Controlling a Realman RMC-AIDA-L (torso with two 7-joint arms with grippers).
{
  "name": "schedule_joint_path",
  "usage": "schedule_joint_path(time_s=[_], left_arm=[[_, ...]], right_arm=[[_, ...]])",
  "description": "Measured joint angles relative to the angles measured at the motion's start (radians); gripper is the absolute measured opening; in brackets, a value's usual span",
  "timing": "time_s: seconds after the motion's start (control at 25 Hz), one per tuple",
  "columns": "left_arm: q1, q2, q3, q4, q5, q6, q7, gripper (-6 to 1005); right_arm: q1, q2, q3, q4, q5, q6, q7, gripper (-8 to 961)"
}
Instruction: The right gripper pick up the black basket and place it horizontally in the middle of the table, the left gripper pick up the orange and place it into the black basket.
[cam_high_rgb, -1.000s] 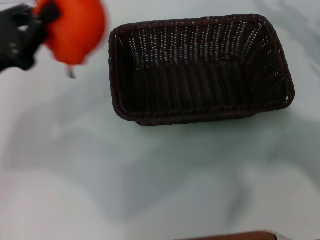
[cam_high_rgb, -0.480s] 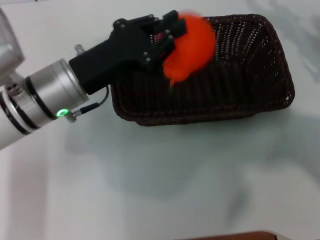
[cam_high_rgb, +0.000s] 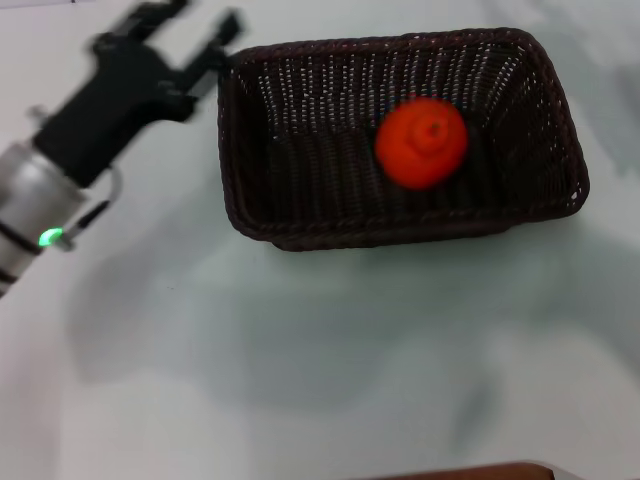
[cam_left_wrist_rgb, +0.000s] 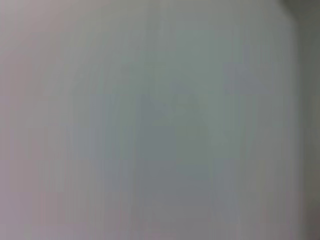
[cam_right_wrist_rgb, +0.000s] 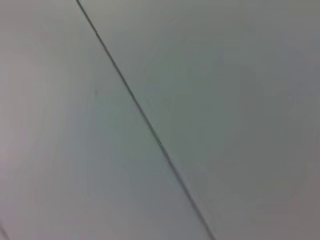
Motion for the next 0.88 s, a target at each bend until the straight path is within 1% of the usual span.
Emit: schedule_joint_path(time_s=[0.16, 0.24, 0.36, 0.48, 0.6, 0.68, 0.88], left_arm=[[0.002, 0.001, -0.067, 0.11, -0.126, -0.009, 0.115, 575], [0.009, 0.001, -0.094, 0.141, -0.168, -0.016, 0.147, 657], [0.016, 0.001, -0.152, 0.199, -0.221, -0.04, 0.182, 775], [0.017, 0.001, -0.216, 0.252, -0.241, -0.081, 0.215, 891], [0.018, 0.001, -0.303, 0.305, -0.244, -0.134, 0.252, 891], [0.018, 0.001, -0.337, 0.325, -0.244, -0.163, 0.264, 891], [0.023, 0.001, -0.352, 0.334, -0.245, -0.198, 0.304, 891]], right_arm=[[-0.022, 0.005, 0.042, 0.229, 0.248, 0.07, -0.378, 825], [-0.026, 0.009, 0.07, 0.313, 0.322, 0.099, -0.532, 825], [-0.03, 0.011, 0.104, 0.4, 0.356, 0.13, -0.736, 825], [-0.028, 0.011, 0.109, 0.436, 0.356, 0.132, -0.835, 825], [-0.025, 0.012, 0.106, 0.445, 0.353, 0.138, -0.872, 825], [-0.024, 0.012, 0.11, 0.45, 0.355, 0.16, -0.882, 825], [-0.015, 0.011, 0.121, 0.447, 0.356, 0.164, -0.902, 825]])
